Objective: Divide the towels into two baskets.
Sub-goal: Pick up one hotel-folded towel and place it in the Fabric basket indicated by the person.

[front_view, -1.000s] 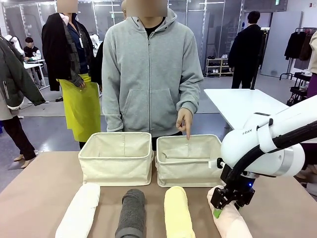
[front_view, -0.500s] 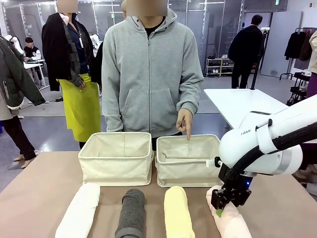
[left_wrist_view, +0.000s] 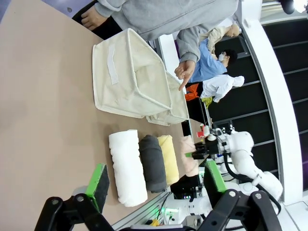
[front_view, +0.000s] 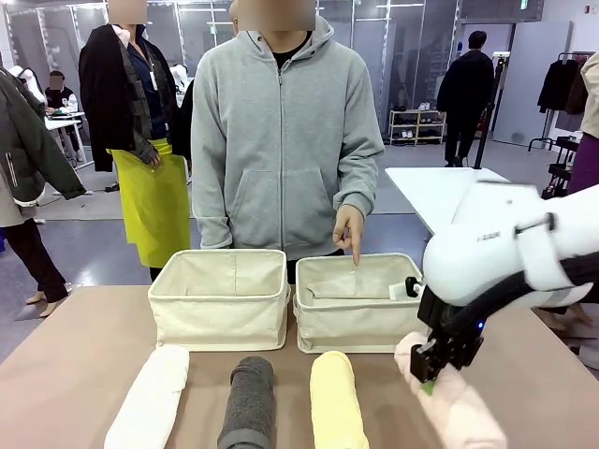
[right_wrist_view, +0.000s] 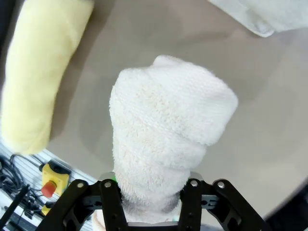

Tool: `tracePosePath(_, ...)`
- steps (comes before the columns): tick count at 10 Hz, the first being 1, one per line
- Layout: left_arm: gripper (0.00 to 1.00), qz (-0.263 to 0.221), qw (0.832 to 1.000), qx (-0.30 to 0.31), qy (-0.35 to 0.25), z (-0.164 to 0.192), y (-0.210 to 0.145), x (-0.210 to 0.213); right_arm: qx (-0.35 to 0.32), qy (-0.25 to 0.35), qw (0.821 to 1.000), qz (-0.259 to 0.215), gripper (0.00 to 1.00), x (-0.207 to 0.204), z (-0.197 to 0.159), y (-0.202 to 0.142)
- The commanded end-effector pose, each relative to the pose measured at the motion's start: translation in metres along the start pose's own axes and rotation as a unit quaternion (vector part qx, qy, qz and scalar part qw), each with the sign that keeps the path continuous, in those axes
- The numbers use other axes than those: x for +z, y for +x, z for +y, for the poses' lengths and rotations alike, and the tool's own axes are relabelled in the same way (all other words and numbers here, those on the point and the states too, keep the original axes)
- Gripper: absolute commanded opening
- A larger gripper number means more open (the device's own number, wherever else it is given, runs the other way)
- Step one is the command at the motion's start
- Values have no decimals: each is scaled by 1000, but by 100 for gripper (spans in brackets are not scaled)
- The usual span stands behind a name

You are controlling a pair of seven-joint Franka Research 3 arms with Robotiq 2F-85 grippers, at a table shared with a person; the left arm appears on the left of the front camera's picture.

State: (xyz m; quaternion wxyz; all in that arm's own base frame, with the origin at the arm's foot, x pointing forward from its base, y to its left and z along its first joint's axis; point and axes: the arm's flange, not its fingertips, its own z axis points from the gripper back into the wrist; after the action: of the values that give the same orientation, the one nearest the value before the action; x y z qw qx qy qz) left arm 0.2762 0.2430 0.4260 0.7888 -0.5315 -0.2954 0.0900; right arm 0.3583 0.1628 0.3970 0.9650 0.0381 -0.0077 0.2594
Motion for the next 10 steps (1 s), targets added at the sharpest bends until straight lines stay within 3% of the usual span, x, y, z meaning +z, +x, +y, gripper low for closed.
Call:
tracePosePath(1,100,-3,1000,-1,-7,-2,0,3,150,-54,987,4,3,69,17,-11)
tracePosePath(2,100,-3,1000,-1,-7,-2,0,3,257,-101,961,11,3,89,23,-8)
tracePosePath(3,100,-3,1000,-1,-7,-2,0,3,362,-147,920,16,3,103,28,-5)
tracePosePath(4,100,-3,1000,-1,-7,-2,0,3,425,-173,888,30,3,112,34,1)
tracePosePath(5,100,-3,1000,-1,-7,-2,0,3,499,-170,849,37,3,118,39,5)
tracePosePath(6,100,-3,1000,-1,-7,-2,0,3,546,-159,822,24,3,118,37,6)
tracePosePath(7,100,-3,1000,-1,-7,-2,0,3,572,-127,810,-5,3,112,31,1)
tracePosePath(8,100,-3,1000,-1,-7,-2,0,3,547,-109,829,-38,3,104,13,-15)
tracePosePath(9,100,-3,1000,-1,-7,-2,0,3,509,-155,846,33,3,120,50,8)
tracePosePath(10,100,-3,1000,-1,-7,-2,0,3,509,-155,846,33,3,120,50,8)
